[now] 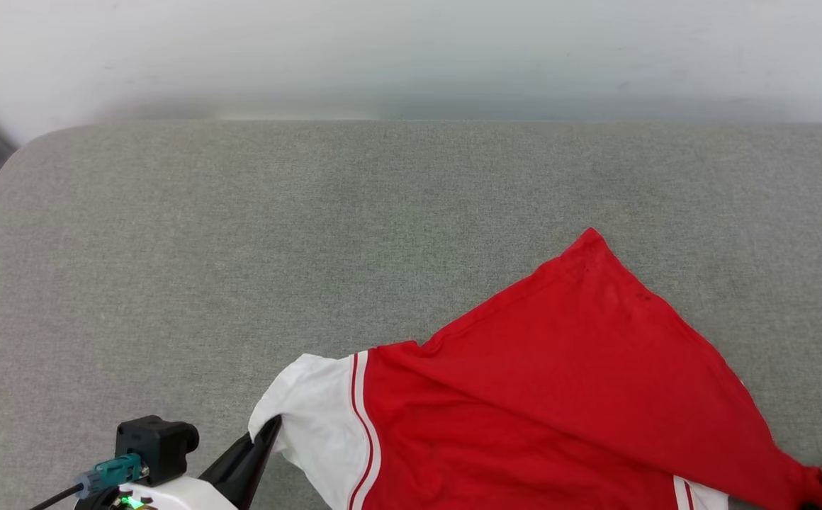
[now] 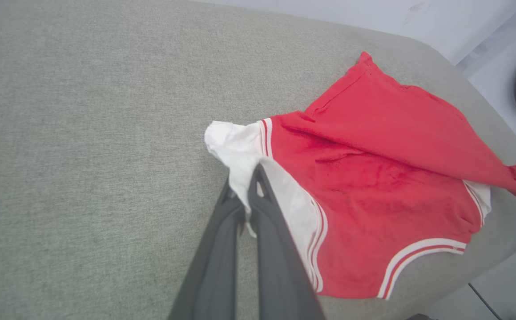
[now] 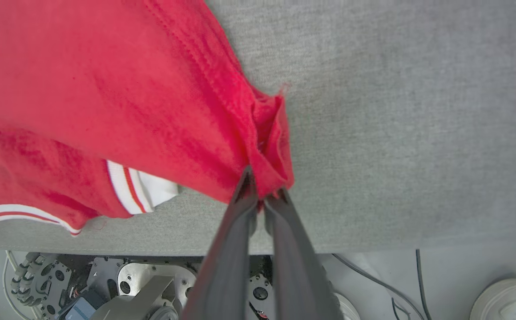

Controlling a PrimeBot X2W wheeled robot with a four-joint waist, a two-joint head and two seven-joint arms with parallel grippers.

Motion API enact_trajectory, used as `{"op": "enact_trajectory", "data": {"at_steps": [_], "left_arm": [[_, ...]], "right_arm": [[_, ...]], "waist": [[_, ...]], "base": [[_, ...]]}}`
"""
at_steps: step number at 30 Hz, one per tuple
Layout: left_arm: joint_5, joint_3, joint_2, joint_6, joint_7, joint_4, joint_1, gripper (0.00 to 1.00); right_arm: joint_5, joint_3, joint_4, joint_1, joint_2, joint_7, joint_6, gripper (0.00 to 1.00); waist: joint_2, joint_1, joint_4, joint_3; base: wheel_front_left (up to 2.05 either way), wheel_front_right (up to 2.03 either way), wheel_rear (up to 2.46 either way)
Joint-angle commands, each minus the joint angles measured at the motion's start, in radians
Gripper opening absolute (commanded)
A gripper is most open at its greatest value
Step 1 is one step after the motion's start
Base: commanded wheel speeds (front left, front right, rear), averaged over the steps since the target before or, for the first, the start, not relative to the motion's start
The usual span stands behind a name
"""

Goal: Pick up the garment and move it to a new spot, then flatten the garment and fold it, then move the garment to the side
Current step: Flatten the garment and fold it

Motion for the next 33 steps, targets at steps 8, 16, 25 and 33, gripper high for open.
{"op": "enact_trajectory", "data": {"at_steps": [8,16,25,33], "left_arm": [[0.022,-0.010,0.004,0.012,0.013,-0.043,-0.027,0.00],[0.050,-0.034,0.008,0.002,0.027,-0.079,-0.070,0.00],[0.078,-0.079,-0.021,-0.029,0.022,-0.090,-0.145,0.00],[0.087,-0.116,-0.060,-0.051,0.014,-0.058,-0.192,0.00]], "right_arm": [[0.070,0.099,-0.077,-0.151,-0.100,0.008,0.000,1.00],[0.054,0.210,-0.129,-0.412,-0.118,0.123,0.000,1.00],[-0.035,0.308,0.085,-0.689,-0.134,0.213,0.000,1.00],[-0.111,0.354,0.239,-0.762,-0.184,0.225,0.000,1.00]], "waist": [[0.0000,0.0002,0.016,0.042],[0.0000,0.0002,0.086,0.120],[0.0000,0.0002,0.199,0.234],[0.0000,0.0002,0.274,0.287]], "base": [[0.00,0.00,0.00],[0.00,0.00,0.00],[0.00,0.00,0.00],[0.00,0.00,0.00]]}}
